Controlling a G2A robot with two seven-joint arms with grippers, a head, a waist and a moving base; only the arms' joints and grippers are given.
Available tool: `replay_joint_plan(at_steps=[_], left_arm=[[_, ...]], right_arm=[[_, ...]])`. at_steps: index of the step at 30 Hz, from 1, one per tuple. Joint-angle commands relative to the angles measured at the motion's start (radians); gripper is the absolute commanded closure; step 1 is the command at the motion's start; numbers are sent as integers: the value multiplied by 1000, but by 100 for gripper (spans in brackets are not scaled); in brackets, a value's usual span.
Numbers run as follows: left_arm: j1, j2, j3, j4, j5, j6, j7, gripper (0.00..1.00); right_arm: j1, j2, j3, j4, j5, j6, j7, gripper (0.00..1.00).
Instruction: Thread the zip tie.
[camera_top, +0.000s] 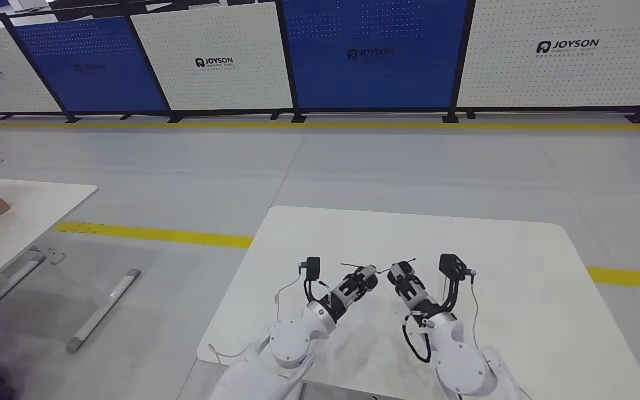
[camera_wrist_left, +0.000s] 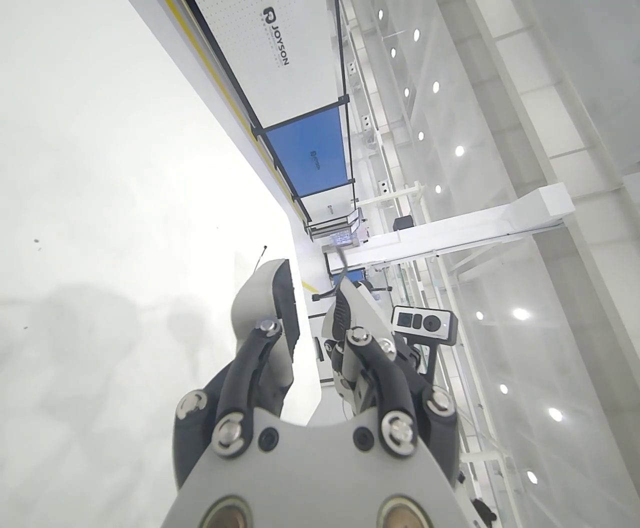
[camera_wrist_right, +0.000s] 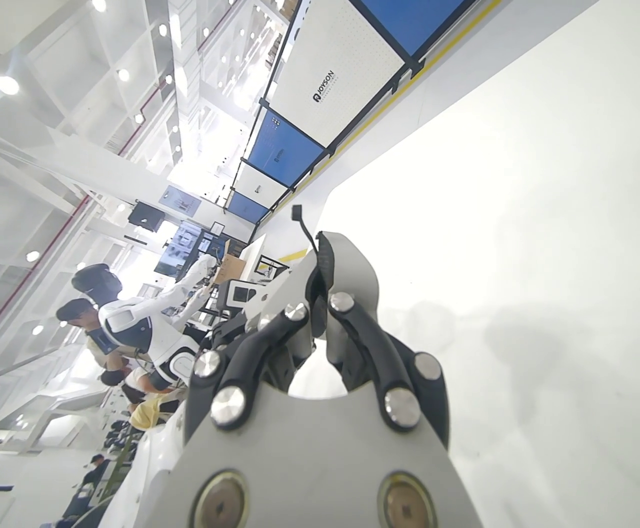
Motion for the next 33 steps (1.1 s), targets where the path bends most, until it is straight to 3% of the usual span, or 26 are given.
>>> replay_joint_plan(at_steps=[1, 33], left_arm=[[0, -1, 0, -1, -2, -1, 5, 100], [13, 0, 0, -13, 14, -19, 7, 100]], right_arm=[[-2, 1, 1, -2, -2, -2, 1, 100], [14, 3, -16, 13, -19, 0, 55, 100]])
